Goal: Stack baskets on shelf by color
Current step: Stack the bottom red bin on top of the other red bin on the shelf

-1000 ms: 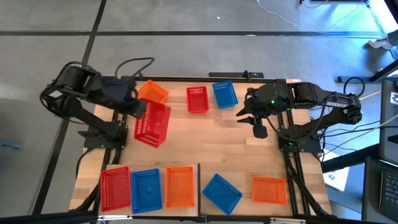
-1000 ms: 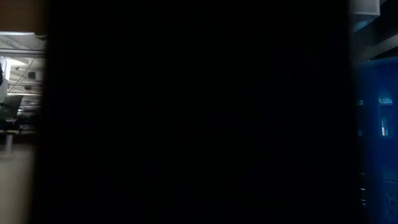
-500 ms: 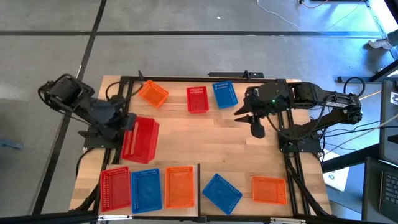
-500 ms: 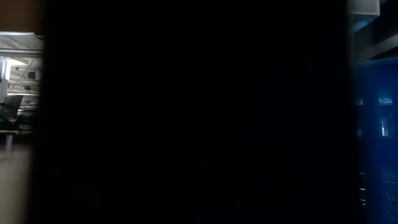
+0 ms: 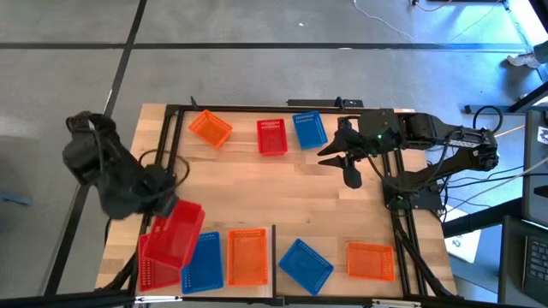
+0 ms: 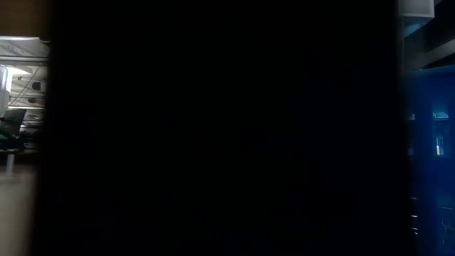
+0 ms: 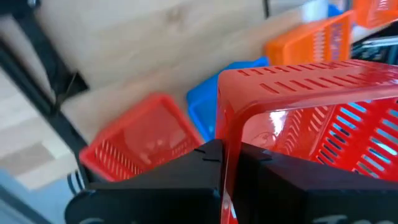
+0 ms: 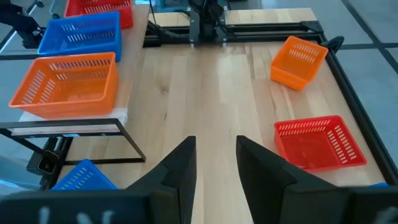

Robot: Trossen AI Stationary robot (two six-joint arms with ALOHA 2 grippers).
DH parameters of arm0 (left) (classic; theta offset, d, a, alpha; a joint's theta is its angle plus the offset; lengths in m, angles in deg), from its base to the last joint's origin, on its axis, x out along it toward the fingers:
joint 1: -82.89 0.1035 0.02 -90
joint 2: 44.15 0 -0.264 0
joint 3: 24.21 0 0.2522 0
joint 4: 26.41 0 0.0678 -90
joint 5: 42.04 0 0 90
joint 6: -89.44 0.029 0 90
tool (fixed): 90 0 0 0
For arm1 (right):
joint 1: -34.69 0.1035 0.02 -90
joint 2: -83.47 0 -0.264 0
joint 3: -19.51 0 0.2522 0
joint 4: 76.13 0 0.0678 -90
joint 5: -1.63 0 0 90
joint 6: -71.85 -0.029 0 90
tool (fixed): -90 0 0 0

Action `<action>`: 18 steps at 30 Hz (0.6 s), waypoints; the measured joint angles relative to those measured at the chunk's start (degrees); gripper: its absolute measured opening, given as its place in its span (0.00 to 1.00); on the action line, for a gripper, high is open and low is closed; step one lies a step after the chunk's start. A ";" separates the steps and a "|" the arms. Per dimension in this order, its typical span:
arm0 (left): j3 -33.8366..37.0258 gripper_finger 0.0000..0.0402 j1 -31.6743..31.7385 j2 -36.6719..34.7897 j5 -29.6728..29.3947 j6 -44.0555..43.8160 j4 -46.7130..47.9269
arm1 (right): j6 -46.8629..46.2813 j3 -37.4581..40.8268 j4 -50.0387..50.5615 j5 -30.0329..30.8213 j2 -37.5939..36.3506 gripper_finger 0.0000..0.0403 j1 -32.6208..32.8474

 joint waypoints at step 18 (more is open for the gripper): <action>0.11 0.00 -12.44 8.32 -0.07 -10.43 0.84 | 1.78 0.00 -5.99 -0.29 0.00 0.28 0.32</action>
